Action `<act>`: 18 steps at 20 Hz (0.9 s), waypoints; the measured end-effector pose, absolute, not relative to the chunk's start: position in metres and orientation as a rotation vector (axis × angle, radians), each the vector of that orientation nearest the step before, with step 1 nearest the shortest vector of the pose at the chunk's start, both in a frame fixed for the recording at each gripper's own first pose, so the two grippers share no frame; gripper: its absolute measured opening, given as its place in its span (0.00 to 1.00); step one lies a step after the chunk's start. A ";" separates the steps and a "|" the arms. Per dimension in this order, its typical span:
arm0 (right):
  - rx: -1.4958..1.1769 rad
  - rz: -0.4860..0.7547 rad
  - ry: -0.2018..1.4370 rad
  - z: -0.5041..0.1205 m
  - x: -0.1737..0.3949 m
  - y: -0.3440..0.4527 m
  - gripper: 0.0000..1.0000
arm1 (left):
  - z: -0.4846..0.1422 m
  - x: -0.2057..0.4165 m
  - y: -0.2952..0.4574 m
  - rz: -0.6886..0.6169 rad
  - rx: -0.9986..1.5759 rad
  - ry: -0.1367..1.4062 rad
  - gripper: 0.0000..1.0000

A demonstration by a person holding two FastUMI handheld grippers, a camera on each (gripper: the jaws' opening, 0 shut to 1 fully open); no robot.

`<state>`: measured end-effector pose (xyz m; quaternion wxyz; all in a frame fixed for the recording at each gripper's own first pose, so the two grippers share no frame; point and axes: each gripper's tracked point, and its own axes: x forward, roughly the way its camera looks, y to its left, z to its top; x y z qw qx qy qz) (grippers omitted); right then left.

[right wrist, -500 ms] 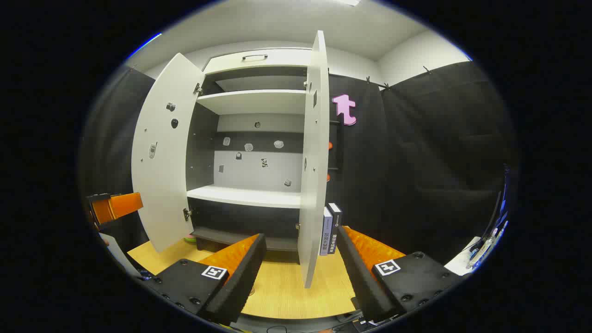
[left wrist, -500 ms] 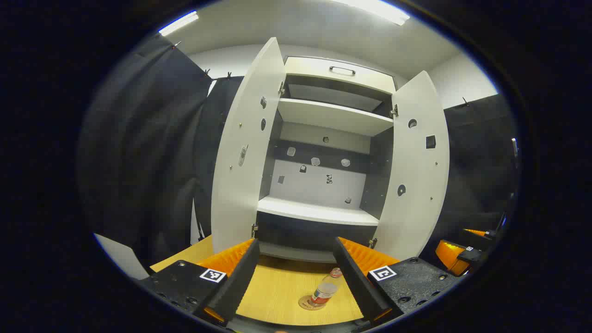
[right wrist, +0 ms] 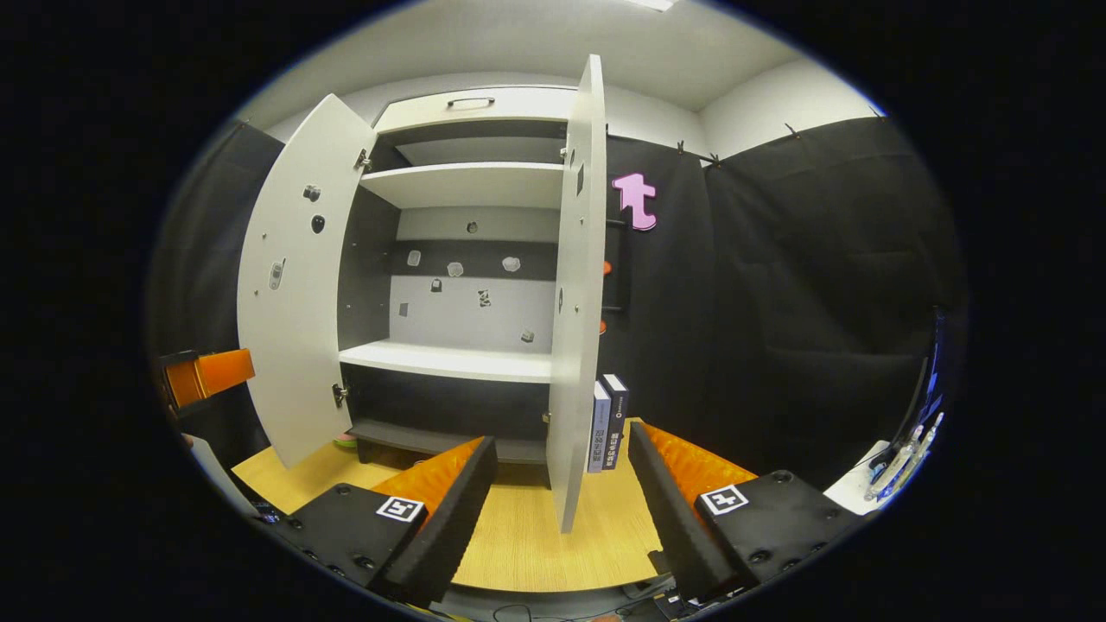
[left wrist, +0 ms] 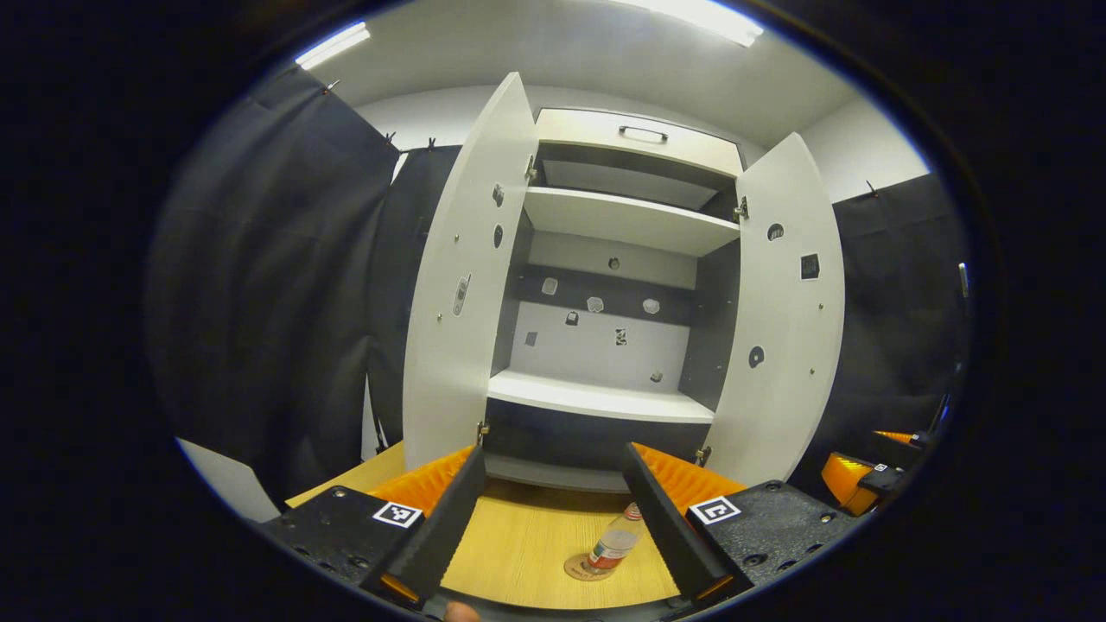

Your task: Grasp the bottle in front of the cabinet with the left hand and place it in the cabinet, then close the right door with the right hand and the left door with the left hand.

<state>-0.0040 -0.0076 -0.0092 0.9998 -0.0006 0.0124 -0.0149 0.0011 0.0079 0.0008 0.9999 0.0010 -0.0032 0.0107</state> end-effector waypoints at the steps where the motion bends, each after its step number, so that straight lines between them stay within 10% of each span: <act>1: 0.003 -0.028 0.028 -0.010 -0.004 -0.007 1.00 | 0.001 0.001 0.008 0.021 0.001 -0.005 0.97; 18: -0.023 -0.049 0.033 -0.011 0.001 -0.021 1.00 | -0.106 0.030 -0.015 -0.018 -0.021 0.106 0.98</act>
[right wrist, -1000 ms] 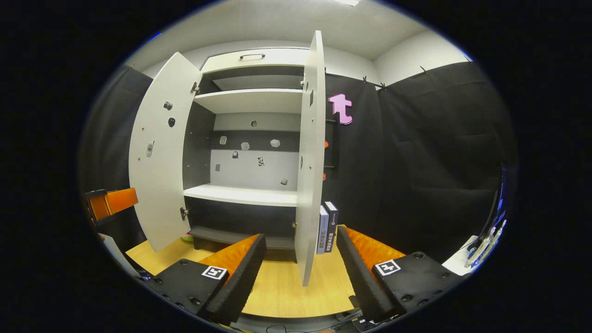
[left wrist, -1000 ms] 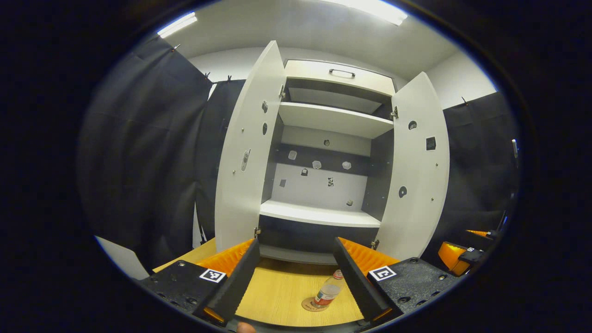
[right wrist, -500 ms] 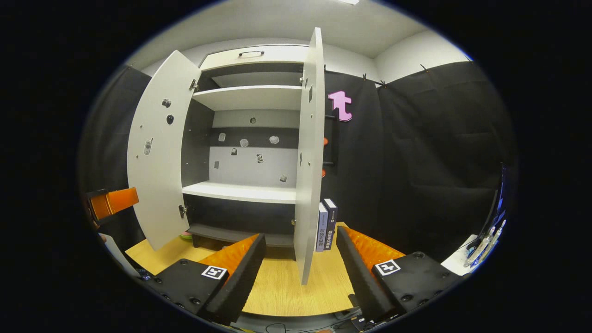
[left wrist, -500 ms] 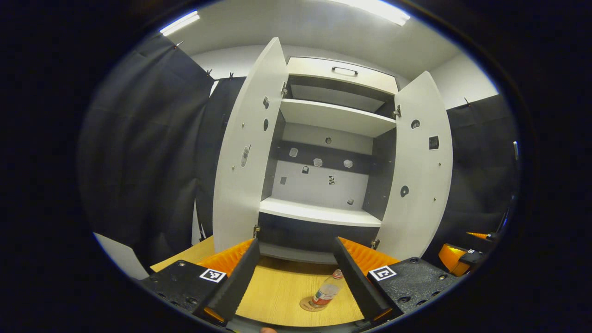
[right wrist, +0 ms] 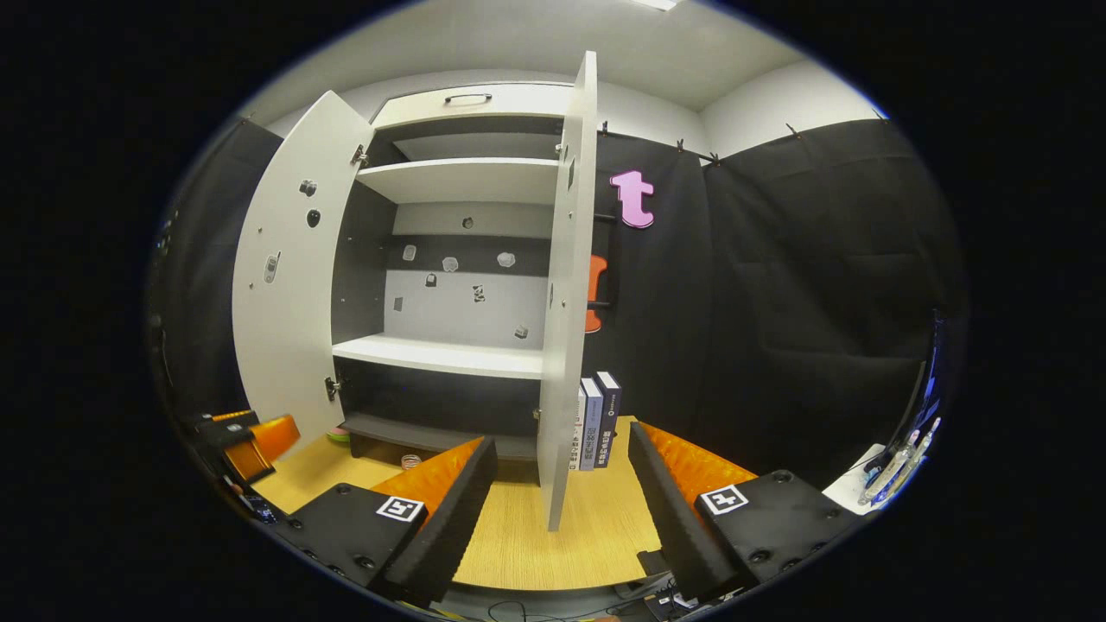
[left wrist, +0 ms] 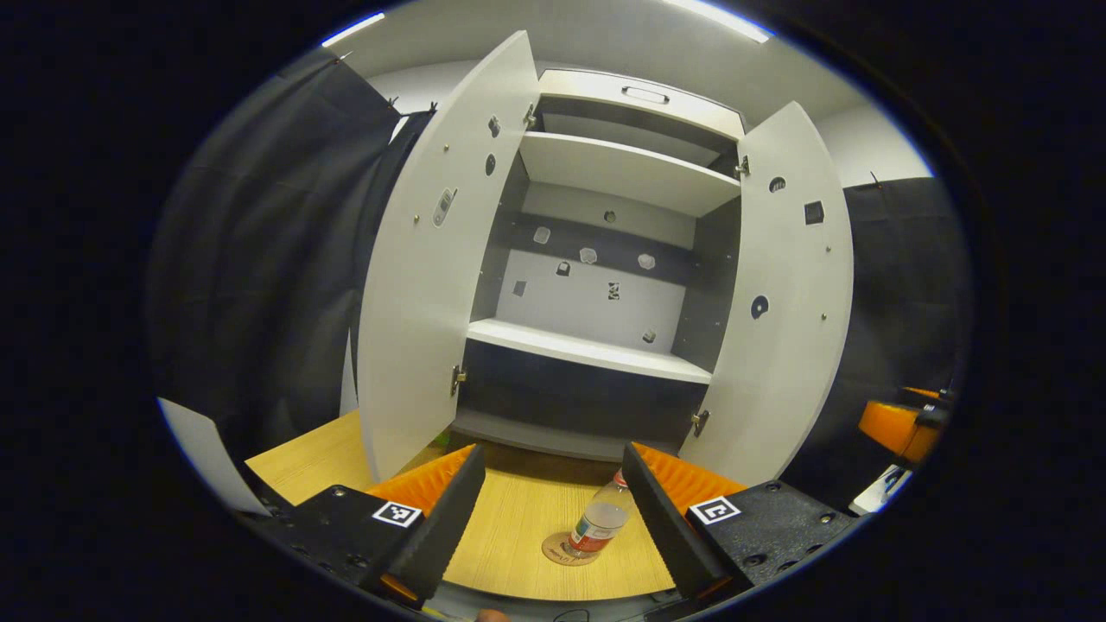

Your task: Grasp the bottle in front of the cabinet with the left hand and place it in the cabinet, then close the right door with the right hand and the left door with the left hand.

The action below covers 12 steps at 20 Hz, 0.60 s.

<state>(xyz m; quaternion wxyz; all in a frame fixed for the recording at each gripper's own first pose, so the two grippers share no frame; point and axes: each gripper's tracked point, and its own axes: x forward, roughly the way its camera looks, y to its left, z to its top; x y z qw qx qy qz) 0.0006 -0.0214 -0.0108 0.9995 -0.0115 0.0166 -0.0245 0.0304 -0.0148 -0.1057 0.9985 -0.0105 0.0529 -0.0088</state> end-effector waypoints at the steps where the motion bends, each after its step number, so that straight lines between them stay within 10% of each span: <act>1: -0.025 -0.050 0.033 -0.011 0.001 -0.023 1.00 | -0.116 0.034 -0.020 -0.034 -0.012 0.119 0.97; 12: -0.044 -0.089 0.064 -0.017 0.012 -0.052 1.00 | -0.239 0.080 -0.082 -0.168 0.014 0.306 0.98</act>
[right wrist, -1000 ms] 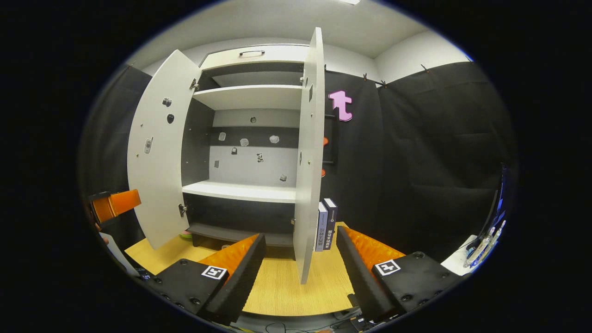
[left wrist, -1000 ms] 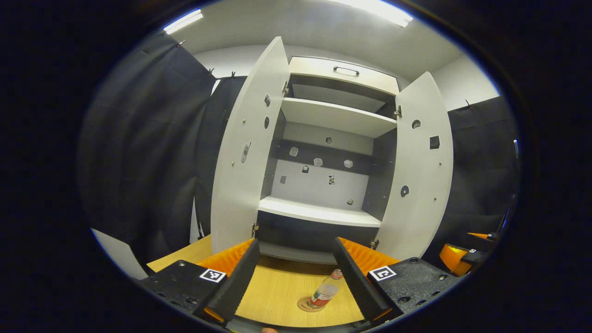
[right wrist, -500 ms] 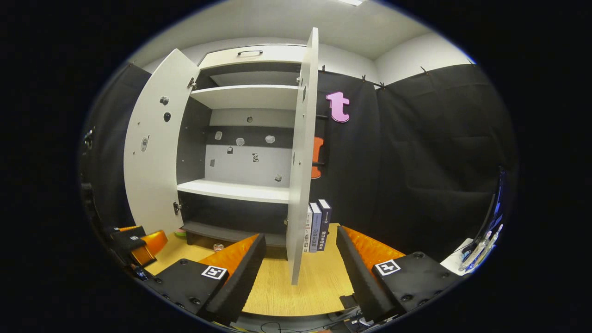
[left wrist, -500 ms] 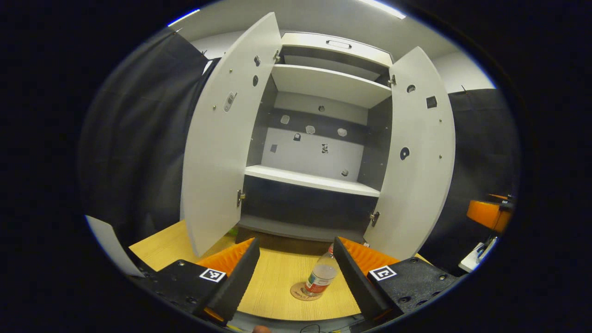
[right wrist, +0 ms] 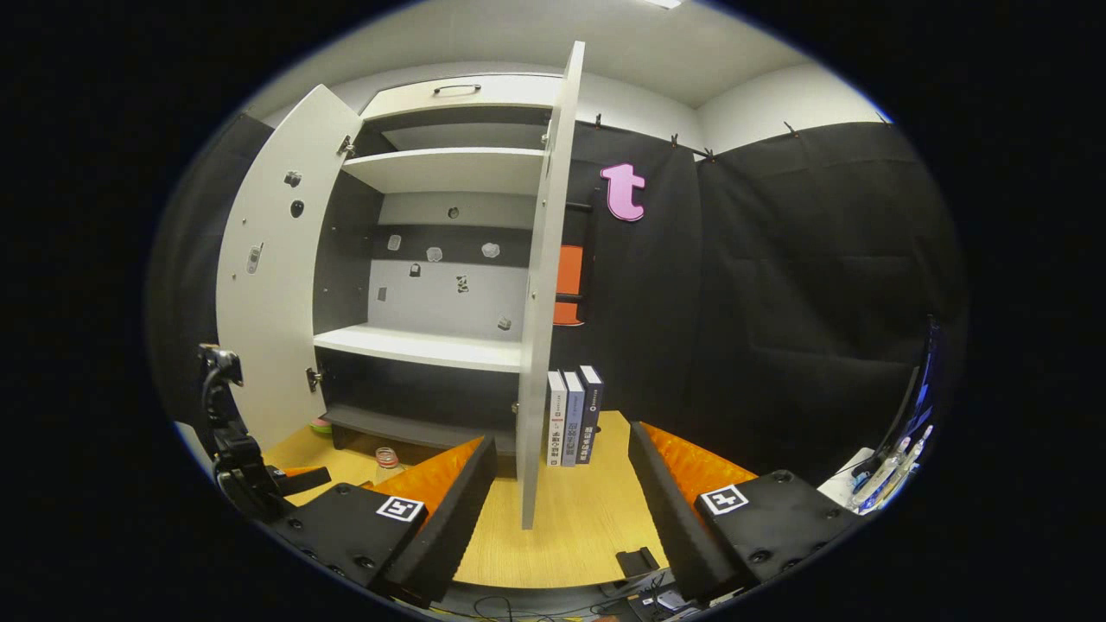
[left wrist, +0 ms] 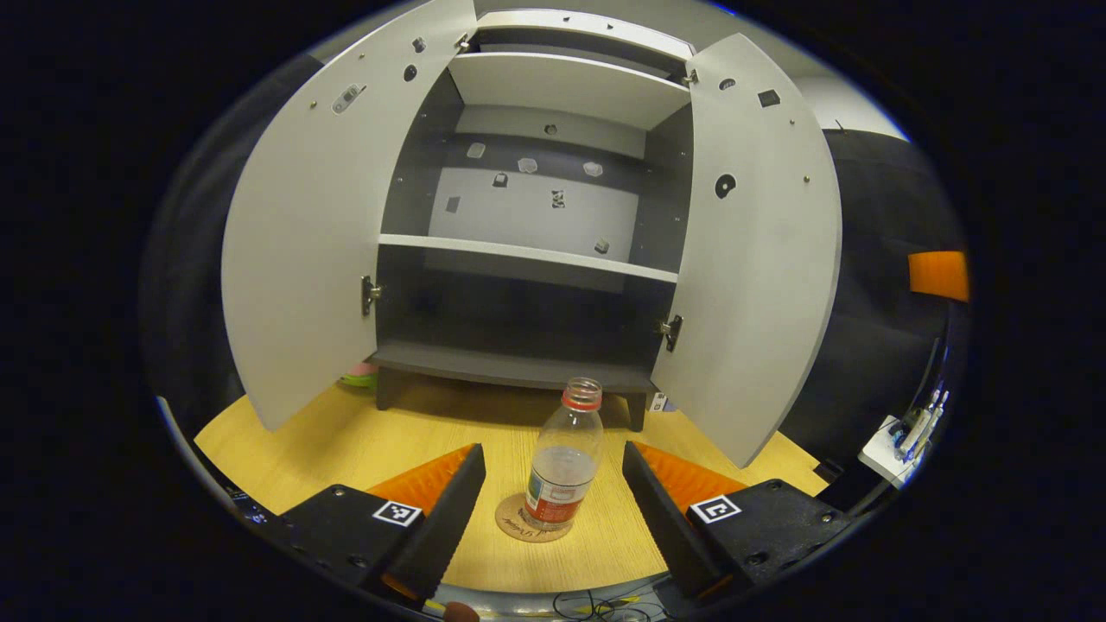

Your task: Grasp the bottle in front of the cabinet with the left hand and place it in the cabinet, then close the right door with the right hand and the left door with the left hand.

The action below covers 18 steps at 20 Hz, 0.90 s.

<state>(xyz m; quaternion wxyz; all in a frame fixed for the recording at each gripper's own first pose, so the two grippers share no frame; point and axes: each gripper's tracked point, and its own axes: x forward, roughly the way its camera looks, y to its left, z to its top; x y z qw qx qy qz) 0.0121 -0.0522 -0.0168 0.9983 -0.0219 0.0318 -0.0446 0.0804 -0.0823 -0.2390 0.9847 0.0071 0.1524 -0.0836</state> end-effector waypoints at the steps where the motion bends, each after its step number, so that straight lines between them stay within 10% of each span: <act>1: -0.045 -0.094 0.066 -0.017 0.013 -0.055 1.00 | -0.249 0.084 -0.085 -0.167 0.009 0.323 0.98; 16: -0.066 -0.173 0.138 -0.037 0.039 -0.107 1.00 | -0.342 0.144 -0.093 -0.135 0.042 0.491 0.98; 18: -0.063 -0.172 0.142 -0.038 0.042 -0.111 1.00 | -0.340 0.148 -0.095 -0.138 0.047 0.498 0.81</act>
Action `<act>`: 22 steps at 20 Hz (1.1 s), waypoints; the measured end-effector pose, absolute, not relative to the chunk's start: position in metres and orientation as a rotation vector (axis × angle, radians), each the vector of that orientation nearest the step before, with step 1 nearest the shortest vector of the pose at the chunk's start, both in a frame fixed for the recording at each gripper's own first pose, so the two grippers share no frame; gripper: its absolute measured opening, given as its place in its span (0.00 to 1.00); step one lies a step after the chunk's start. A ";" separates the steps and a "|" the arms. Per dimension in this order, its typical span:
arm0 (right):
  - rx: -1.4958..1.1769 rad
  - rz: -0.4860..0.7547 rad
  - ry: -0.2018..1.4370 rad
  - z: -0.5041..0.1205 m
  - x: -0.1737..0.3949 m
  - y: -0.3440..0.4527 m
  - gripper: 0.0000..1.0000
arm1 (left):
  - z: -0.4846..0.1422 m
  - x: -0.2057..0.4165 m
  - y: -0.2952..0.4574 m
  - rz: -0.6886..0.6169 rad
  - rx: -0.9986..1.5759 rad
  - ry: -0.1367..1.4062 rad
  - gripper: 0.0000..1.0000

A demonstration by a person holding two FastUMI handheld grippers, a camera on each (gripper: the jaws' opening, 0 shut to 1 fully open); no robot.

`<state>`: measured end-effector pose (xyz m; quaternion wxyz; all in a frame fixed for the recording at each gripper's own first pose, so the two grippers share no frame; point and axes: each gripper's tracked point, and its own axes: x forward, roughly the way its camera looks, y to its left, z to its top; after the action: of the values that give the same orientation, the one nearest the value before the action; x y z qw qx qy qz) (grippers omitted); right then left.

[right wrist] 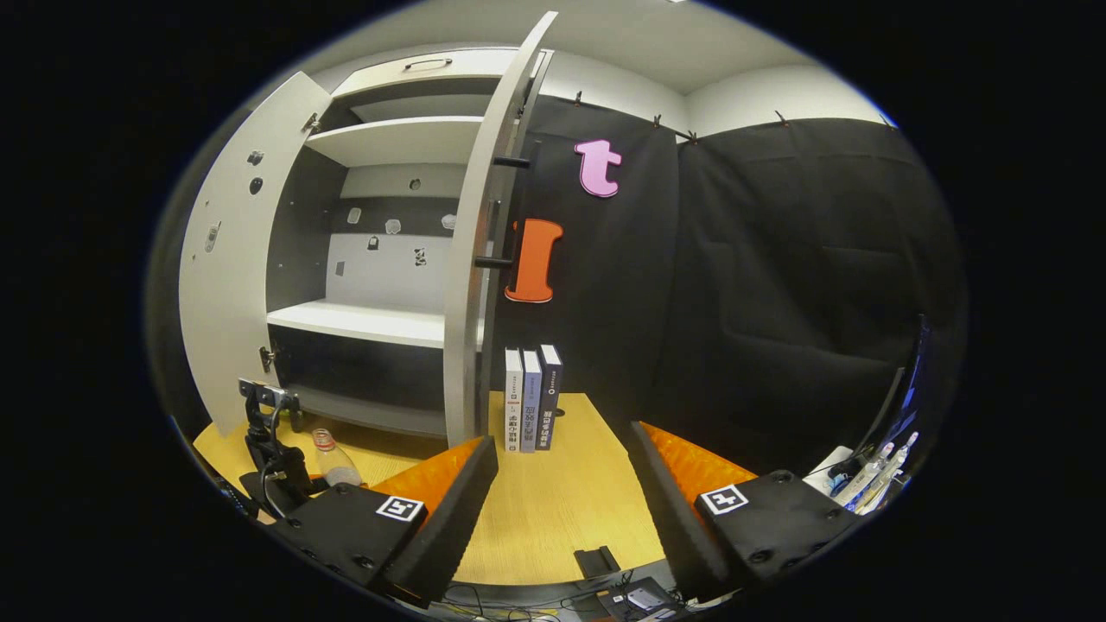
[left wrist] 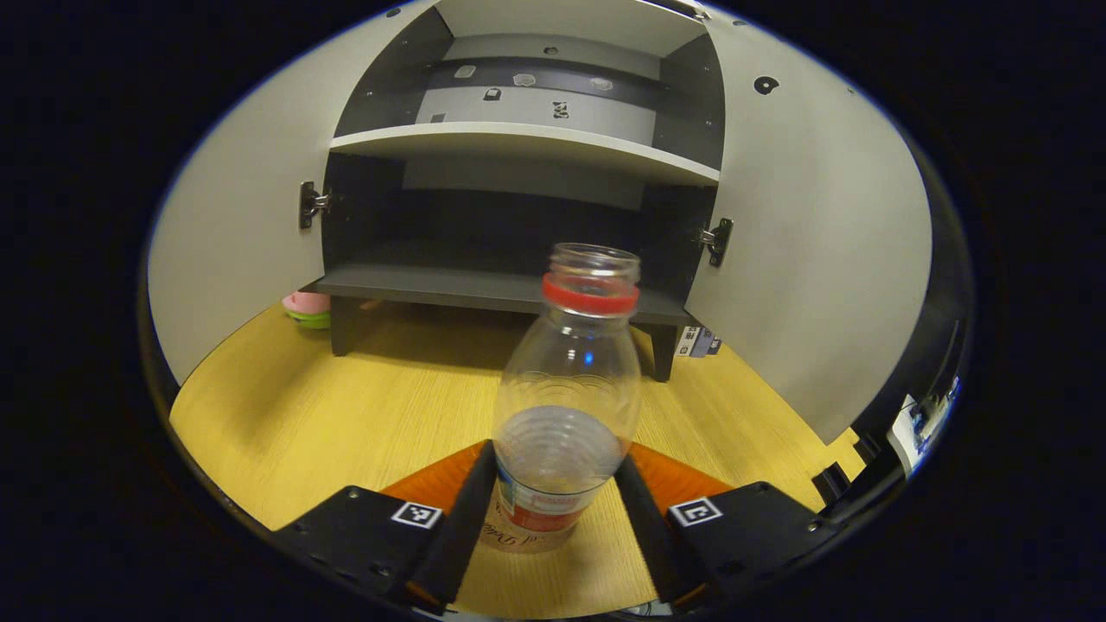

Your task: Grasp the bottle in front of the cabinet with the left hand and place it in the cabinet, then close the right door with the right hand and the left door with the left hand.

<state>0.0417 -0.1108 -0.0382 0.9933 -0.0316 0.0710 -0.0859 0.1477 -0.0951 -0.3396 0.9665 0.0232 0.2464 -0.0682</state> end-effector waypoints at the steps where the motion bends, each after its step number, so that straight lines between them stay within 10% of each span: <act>1: -0.062 -0.170 0.142 -0.038 0.043 -0.113 1.00 | -0.336 0.147 -0.098 -0.149 0.047 0.512 0.78; 22: 0.034 -0.118 0.114 -0.037 0.069 -0.145 1.00 | -0.065 0.244 -0.169 -0.265 0.135 0.265 0.76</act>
<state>0.0687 -0.1453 -0.0371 0.9965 0.0169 0.0567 -0.0587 0.2440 -0.1694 -0.0651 0.9802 0.0669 0.1317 -0.1315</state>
